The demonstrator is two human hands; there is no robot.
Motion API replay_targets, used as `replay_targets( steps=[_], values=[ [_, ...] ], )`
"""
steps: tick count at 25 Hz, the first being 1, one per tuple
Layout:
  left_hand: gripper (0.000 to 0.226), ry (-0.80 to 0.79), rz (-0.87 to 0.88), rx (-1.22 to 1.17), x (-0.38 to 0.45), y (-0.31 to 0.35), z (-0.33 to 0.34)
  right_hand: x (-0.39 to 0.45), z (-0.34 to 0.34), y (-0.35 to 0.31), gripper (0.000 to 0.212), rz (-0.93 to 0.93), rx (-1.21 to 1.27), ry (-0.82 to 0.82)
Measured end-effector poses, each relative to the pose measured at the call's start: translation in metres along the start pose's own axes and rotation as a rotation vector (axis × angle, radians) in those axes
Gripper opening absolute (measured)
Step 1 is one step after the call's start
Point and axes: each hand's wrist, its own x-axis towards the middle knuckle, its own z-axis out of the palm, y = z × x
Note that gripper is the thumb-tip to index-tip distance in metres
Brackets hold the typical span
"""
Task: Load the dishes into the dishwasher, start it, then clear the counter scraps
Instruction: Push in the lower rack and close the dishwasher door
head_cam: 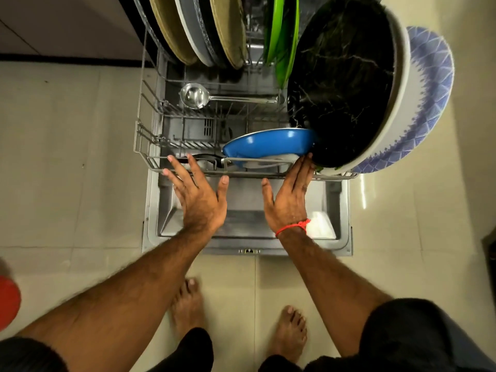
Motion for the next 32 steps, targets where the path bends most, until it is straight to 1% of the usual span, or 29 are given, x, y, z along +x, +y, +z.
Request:
replay_targets(
  steps=[5,11,16,20,23,26,29,32],
  values=[
    [0.087,0.029,0.094,0.070,0.062,0.010,-0.001,0.063,0.007,-0.007,0.092,-0.060,-0.023,0.065],
    [0.086,0.191,0.255,0.181,0.132,0.012,0.008,0.138,0.024,-0.017,0.092,-0.138,-0.061,0.229],
    [0.075,0.360,0.349,0.188,0.201,0.023,0.018,0.199,0.033,-0.021,0.085,-0.256,-0.137,0.356],
    [0.071,0.476,0.453,0.197,0.238,0.018,0.029,0.227,0.040,-0.019,0.084,-0.310,-0.188,0.425],
    [0.076,0.525,0.489,0.221,0.258,0.015,0.032,0.239,0.044,-0.014,0.082,-0.367,-0.238,0.484],
    [0.082,0.520,0.489,0.281,0.270,0.018,0.032,0.250,0.043,-0.008,0.082,-0.405,-0.265,0.491],
    [0.085,0.482,0.468,0.303,0.276,0.024,0.026,0.261,0.036,-0.007,0.086,-0.413,-0.300,0.415],
    [0.086,0.433,0.441,0.347,0.280,0.031,0.020,0.271,0.029,-0.008,0.095,-0.424,-0.335,0.327]
  ],
)
